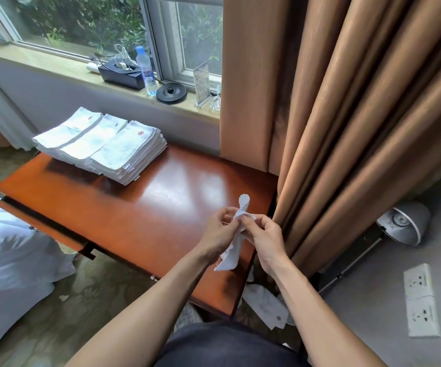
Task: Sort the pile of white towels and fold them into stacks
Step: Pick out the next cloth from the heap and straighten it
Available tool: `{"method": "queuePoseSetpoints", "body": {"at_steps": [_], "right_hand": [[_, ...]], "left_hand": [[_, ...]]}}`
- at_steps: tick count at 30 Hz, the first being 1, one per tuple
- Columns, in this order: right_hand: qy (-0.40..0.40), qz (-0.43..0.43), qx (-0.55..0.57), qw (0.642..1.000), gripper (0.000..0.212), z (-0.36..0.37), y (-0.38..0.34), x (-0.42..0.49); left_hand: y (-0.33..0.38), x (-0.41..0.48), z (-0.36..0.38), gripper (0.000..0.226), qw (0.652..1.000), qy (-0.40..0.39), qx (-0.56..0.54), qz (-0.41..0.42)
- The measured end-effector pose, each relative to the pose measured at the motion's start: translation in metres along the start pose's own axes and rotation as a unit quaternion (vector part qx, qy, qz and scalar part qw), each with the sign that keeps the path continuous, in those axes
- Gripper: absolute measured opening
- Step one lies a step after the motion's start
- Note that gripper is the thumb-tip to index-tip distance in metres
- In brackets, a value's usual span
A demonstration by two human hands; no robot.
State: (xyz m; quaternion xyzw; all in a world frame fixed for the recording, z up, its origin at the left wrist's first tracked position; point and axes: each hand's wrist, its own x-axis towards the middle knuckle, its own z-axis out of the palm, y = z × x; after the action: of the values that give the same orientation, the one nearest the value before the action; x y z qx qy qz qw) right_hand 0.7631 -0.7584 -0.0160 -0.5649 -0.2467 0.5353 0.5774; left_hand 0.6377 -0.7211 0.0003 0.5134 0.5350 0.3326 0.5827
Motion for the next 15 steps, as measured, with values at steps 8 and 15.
{"method": "queuePoseSetpoints", "body": {"at_steps": [8, 15], "right_hand": [[0.057, -0.068, -0.118, 0.989, 0.008, -0.009, 0.002, 0.001], [0.037, -0.127, -0.187, 0.973, 0.008, -0.002, -0.003, -0.006]], "left_hand": [[0.006, 0.003, -0.007, 0.029, 0.998, 0.067, 0.011, 0.010], [0.013, 0.003, -0.003, 0.005, 0.998, 0.055, -0.022, 0.017]]}}
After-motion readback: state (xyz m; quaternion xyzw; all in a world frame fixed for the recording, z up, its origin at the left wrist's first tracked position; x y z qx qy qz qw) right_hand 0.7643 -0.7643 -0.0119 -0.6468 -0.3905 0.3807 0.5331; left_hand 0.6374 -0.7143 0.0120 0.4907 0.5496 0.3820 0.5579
